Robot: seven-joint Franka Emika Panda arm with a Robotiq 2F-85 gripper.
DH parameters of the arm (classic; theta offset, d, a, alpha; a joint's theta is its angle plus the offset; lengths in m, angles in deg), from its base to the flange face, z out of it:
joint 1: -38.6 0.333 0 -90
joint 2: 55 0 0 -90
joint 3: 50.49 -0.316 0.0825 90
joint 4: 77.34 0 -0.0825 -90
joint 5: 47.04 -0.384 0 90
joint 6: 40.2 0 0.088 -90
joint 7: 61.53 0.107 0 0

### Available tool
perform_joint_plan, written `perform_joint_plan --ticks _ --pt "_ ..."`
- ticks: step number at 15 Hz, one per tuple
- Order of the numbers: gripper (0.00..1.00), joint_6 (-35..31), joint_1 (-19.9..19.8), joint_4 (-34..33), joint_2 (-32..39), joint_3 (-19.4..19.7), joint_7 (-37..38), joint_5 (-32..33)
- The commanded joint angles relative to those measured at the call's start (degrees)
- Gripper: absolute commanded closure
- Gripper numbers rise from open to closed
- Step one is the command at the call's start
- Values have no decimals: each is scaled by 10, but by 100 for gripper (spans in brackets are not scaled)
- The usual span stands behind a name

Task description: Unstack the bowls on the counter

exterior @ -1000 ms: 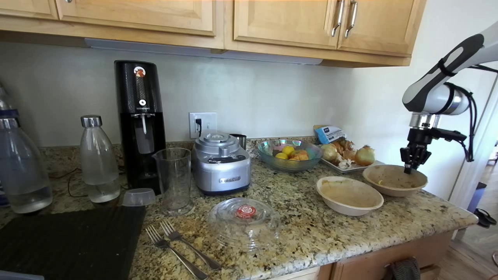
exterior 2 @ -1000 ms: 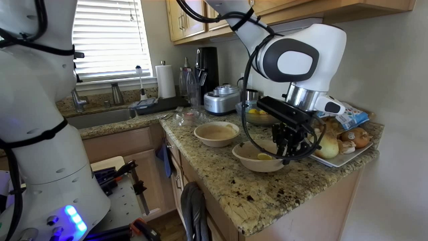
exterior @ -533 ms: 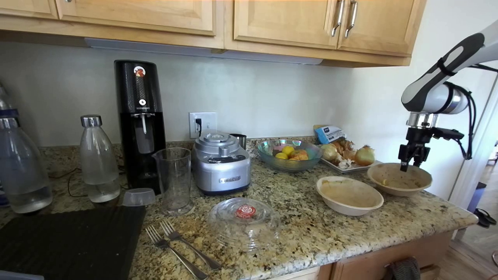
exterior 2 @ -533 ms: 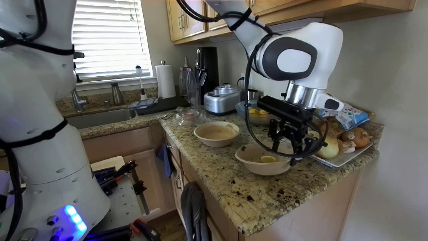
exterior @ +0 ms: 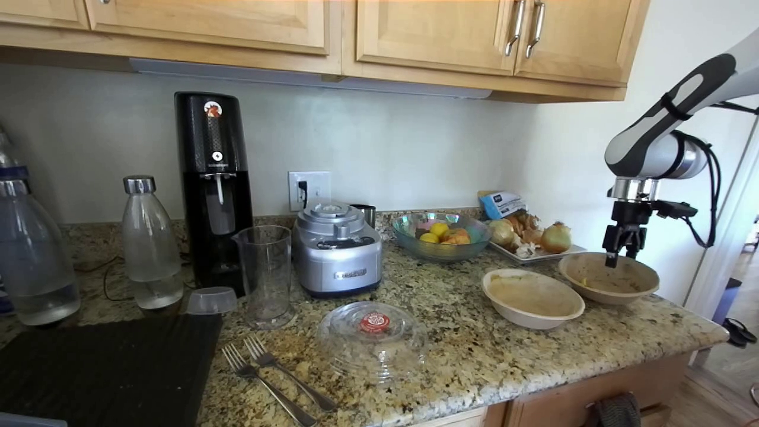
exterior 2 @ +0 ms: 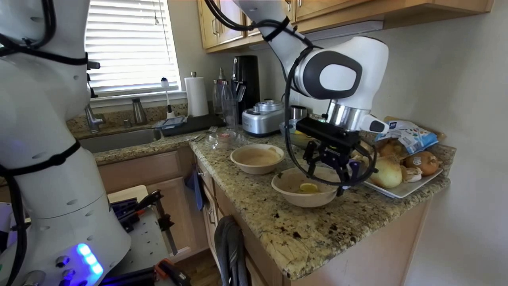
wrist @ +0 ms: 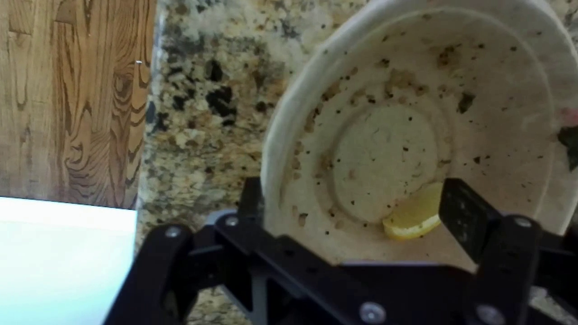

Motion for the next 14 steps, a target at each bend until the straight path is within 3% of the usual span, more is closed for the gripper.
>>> perform_joint_plan --ticks 1,8,14 --pt "0 -21 5 39 -26 -20 -30 3" --pt "0 -259 47 92 -10 -7 45 80" --pt "0 -379 39 143 -43 -14 65 112"
